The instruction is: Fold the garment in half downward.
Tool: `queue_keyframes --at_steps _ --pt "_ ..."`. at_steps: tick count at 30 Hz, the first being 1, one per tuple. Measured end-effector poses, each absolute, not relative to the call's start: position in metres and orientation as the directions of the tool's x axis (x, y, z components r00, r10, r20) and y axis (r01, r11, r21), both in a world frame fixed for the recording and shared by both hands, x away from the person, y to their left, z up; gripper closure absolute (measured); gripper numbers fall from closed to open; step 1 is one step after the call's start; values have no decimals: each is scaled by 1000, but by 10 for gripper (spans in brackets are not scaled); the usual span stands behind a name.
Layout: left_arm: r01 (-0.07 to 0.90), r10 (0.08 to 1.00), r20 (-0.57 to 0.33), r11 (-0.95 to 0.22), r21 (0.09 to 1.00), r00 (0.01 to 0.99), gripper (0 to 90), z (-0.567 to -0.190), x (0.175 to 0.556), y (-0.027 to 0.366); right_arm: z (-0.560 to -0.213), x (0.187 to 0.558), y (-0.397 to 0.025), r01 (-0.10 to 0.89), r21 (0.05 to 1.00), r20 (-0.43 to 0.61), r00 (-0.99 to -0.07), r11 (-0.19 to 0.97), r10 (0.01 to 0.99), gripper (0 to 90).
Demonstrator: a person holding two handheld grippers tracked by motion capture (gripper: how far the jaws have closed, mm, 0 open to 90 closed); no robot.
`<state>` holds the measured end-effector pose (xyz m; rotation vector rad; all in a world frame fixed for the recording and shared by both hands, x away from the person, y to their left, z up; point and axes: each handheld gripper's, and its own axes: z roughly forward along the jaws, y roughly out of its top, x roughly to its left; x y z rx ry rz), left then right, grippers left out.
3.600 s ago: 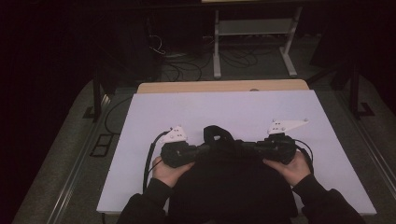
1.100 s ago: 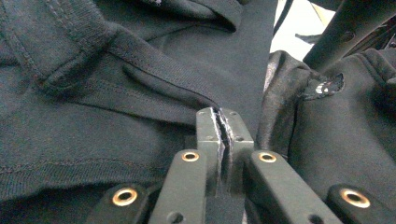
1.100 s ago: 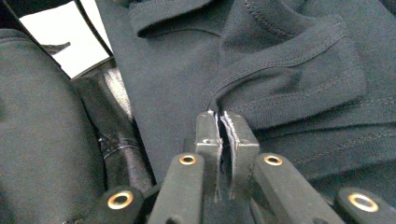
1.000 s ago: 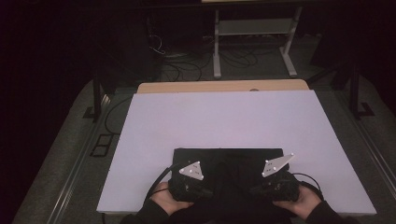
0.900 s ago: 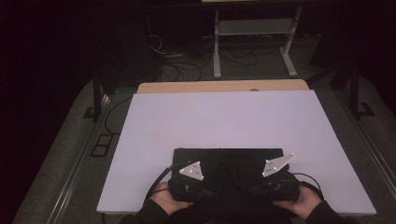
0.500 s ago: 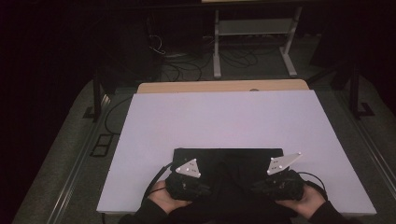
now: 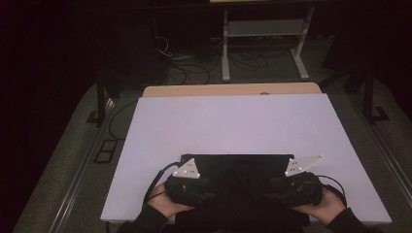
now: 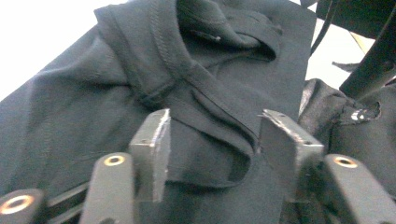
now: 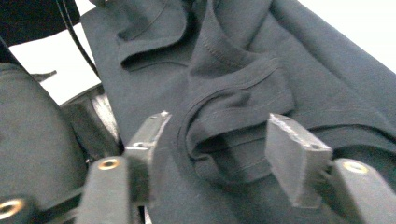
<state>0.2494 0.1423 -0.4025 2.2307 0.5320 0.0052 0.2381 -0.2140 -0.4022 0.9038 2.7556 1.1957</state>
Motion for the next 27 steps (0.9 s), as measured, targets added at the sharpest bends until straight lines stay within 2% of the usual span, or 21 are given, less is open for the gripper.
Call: queue_keyframes --at_steps 10,14,20,23,27 --pt "405 409 -202 -504 763 890 186 -392 258 151 -393 244 -223 498 713 214 -825 494 523 209" --pt "391 422 -174 -508 768 890 121 -386 263 154 -385 247 -224 493 726 199 -817 479 541 132" --pt "408 429 -197 -482 775 881 14 -379 277 171 -376 257 -234 493 734 194 -811 467 551 76" --pt "434 443 -226 -454 778 867 0 -378 284 181 -373 263 -242 500 741 199 -801 448 565 9" --pt "438 470 -215 -437 786 856 0 -377 289 190 -369 269 -251 504 750 188 -783 428 594 0"
